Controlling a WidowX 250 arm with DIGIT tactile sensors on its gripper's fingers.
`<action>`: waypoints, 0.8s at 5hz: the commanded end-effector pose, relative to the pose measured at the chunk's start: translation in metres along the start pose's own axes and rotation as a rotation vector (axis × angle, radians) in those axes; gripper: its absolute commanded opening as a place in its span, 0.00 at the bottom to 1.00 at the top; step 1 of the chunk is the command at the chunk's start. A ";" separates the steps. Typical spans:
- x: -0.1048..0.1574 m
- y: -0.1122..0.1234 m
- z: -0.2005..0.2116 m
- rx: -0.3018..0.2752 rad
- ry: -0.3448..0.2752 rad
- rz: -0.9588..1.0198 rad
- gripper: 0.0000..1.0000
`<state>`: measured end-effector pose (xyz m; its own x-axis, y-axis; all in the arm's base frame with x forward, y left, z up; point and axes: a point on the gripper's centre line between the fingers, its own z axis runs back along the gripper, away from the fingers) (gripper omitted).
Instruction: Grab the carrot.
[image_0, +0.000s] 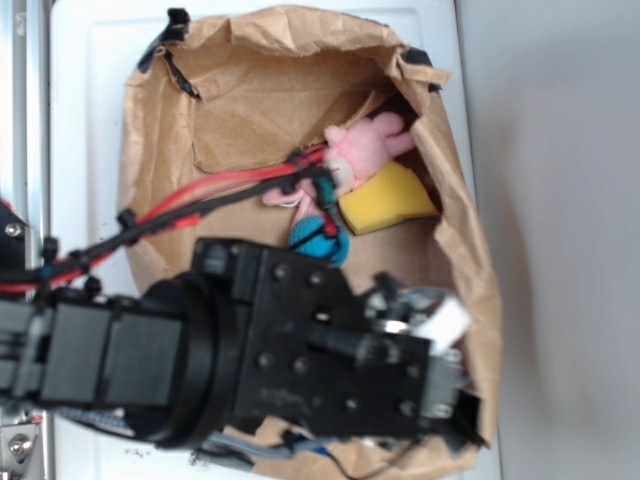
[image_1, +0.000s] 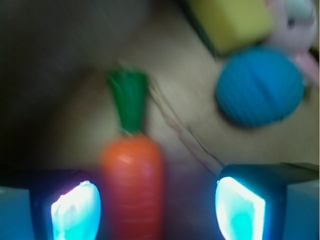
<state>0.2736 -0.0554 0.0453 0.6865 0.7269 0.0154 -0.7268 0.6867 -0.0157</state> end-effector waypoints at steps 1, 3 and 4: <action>-0.021 0.030 -0.017 -0.076 -0.064 -0.057 1.00; -0.027 0.046 0.008 -0.128 -0.063 -0.045 0.00; 0.002 0.017 0.039 -0.145 -0.043 -0.003 0.00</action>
<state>0.2494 -0.0507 0.0702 0.6936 0.7197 0.0313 -0.7123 0.6916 -0.1200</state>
